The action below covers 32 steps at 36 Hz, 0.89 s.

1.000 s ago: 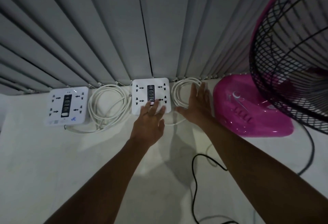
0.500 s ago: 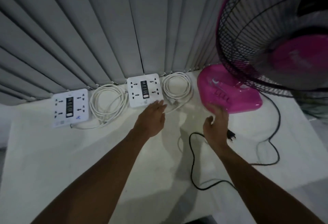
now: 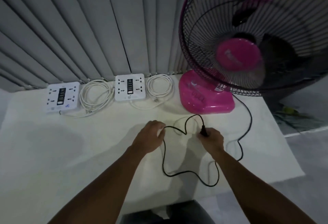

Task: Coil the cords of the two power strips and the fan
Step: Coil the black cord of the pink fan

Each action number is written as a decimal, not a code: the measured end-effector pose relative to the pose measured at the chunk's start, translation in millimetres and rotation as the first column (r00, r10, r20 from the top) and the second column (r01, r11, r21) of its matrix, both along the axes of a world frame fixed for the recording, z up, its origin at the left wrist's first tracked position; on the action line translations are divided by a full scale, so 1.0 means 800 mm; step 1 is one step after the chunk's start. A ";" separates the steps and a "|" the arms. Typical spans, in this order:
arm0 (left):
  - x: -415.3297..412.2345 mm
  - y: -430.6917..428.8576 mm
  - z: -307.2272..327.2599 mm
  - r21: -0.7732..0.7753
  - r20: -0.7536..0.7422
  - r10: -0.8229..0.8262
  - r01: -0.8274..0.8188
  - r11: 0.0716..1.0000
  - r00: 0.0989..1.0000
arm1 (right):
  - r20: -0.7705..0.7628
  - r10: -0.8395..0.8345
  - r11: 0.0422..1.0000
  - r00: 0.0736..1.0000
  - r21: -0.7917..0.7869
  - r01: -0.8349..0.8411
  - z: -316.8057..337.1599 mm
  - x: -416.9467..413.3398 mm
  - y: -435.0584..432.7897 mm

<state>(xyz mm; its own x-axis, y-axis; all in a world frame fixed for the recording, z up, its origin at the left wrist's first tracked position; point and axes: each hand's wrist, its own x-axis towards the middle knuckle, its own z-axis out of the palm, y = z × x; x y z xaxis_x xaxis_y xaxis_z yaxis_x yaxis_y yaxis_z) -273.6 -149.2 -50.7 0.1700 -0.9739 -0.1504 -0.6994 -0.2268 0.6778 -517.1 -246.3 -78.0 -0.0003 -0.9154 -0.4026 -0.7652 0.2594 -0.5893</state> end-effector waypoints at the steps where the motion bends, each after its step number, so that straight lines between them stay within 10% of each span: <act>1: -0.015 -0.006 0.010 -0.023 -0.089 -0.021 0.019 1.000 0.996 | 0.030 0.003 1.000 1.000 -0.025 -0.002 0.003 -0.001 -0.001; 6: -0.084 -0.043 0.048 0.192 -0.556 0.141 -0.039 0.981 0.819 | 0.197 0.054 0.949 0.979 -0.316 0.011 0.029 0.005 0.013; 11: -0.109 -0.093 0.078 0.394 -0.754 0.489 -0.294 0.871 0.439 | 0.251 0.329 0.834 0.911 -0.529 -0.155 0.038 0.003 0.034; 17: -0.085 -0.105 0.111 0.503 -0.830 0.548 -0.282 0.817 0.104 | 0.186 0.428 0.865 0.885 -0.369 -0.341 0.044 0.000 0.018; 26: -0.006 -0.077 0.150 0.348 -0.937 0.349 -0.036 0.937 0.016 | -0.093 0.802 0.479 0.590 -0.491 -0.728 0.057 0.055 -0.014; 32: 0.024 -0.060 0.140 0.156 -0.985 0.168 -0.245 0.957 0.028 | 0.091 0.852 0.502 0.515 -0.418 -0.757 0.094 0.085 -0.015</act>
<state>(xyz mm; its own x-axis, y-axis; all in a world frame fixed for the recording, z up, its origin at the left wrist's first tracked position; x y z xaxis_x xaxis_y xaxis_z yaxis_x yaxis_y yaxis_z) -254.7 -197.4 61.0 0.0973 -0.9391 -0.3295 0.6928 -0.1738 0.6999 -449.0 -258.4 -2.7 0.8546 -0.5190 0.0182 -0.3541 -0.6079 -0.7107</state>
